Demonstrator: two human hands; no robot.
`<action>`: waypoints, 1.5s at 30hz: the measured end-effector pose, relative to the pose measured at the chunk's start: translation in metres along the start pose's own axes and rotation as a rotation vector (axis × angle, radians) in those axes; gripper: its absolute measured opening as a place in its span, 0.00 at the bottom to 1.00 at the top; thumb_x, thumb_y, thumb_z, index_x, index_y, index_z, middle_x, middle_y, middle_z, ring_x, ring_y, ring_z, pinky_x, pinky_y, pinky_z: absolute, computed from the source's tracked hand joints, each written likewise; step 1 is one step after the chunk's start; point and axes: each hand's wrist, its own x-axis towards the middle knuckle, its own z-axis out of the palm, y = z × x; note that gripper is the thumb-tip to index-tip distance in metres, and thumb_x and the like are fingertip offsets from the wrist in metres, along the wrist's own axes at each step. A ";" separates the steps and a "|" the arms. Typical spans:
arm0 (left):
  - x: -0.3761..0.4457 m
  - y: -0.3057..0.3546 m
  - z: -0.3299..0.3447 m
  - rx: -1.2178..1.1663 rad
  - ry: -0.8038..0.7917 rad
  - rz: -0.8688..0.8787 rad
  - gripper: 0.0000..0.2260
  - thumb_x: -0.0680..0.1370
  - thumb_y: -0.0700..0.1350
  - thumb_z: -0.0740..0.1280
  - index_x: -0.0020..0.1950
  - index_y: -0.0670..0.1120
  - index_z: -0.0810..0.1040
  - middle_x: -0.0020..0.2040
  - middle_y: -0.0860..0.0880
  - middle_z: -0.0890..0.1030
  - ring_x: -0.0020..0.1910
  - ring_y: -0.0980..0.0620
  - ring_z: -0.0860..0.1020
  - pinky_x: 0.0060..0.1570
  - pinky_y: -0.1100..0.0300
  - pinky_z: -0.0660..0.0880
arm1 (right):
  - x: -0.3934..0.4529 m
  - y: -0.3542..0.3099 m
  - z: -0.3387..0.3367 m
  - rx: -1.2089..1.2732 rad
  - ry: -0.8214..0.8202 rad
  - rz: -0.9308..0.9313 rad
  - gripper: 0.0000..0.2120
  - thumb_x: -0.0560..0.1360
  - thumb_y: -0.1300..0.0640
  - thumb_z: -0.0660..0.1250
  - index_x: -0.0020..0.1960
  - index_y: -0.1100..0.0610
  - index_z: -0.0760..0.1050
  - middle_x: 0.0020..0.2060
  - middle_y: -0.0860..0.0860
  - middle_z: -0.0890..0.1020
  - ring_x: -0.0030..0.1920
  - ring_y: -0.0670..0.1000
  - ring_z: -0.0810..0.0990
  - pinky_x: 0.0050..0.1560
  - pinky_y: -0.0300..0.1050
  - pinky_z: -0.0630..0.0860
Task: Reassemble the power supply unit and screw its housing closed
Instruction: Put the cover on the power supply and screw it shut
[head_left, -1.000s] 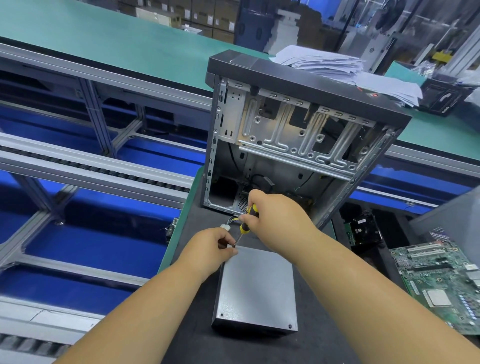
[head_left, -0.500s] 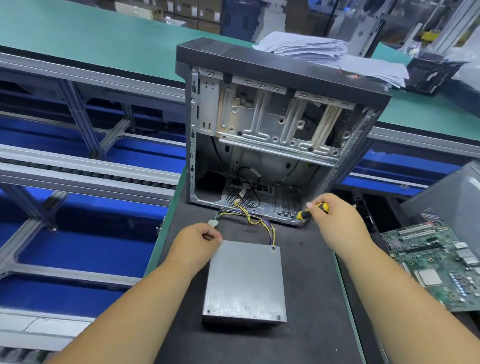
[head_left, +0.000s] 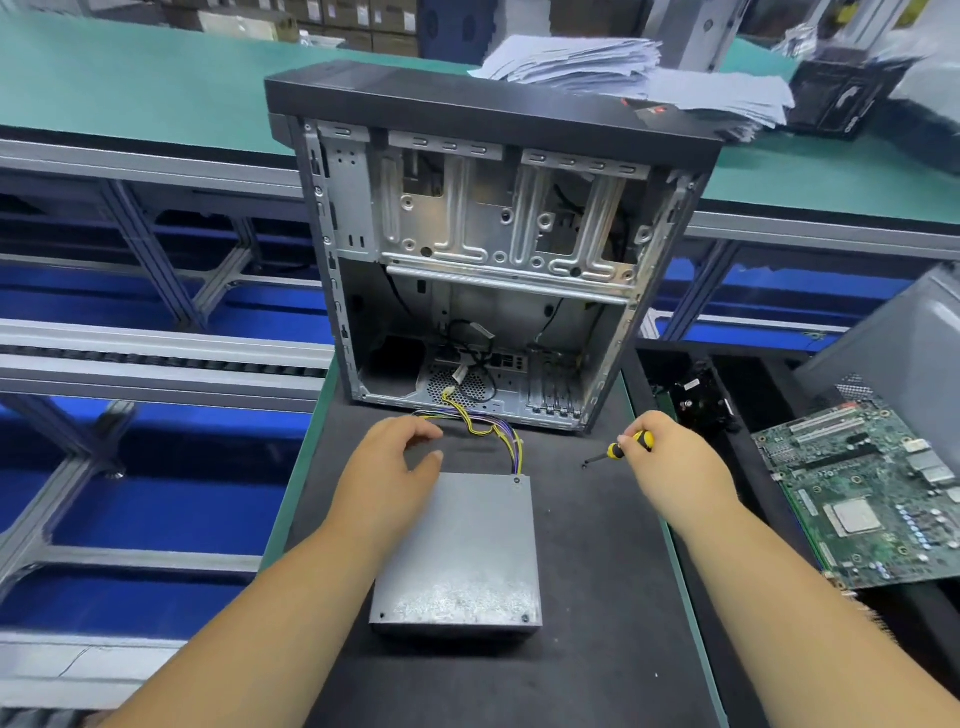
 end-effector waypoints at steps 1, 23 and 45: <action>0.000 0.003 0.001 -0.013 -0.005 0.007 0.12 0.76 0.41 0.69 0.50 0.59 0.77 0.51 0.61 0.76 0.53 0.70 0.72 0.49 0.76 0.66 | -0.001 0.002 0.000 0.005 -0.006 -0.004 0.06 0.80 0.47 0.61 0.46 0.47 0.72 0.34 0.48 0.77 0.35 0.51 0.76 0.31 0.46 0.68; -0.045 0.107 0.081 -0.691 -0.112 -0.422 0.10 0.83 0.41 0.59 0.55 0.47 0.80 0.48 0.45 0.84 0.43 0.54 0.83 0.46 0.64 0.80 | -0.034 0.043 -0.092 0.757 -0.058 -0.216 0.05 0.76 0.49 0.65 0.44 0.47 0.79 0.31 0.49 0.80 0.25 0.43 0.68 0.29 0.41 0.65; -0.095 0.198 0.151 -1.170 -0.114 -0.427 0.04 0.78 0.37 0.66 0.50 0.42 0.80 0.38 0.49 0.82 0.36 0.56 0.81 0.36 0.66 0.79 | -0.057 0.132 -0.161 0.957 -0.121 -0.418 0.14 0.69 0.41 0.65 0.46 0.49 0.80 0.33 0.52 0.80 0.34 0.46 0.76 0.33 0.38 0.68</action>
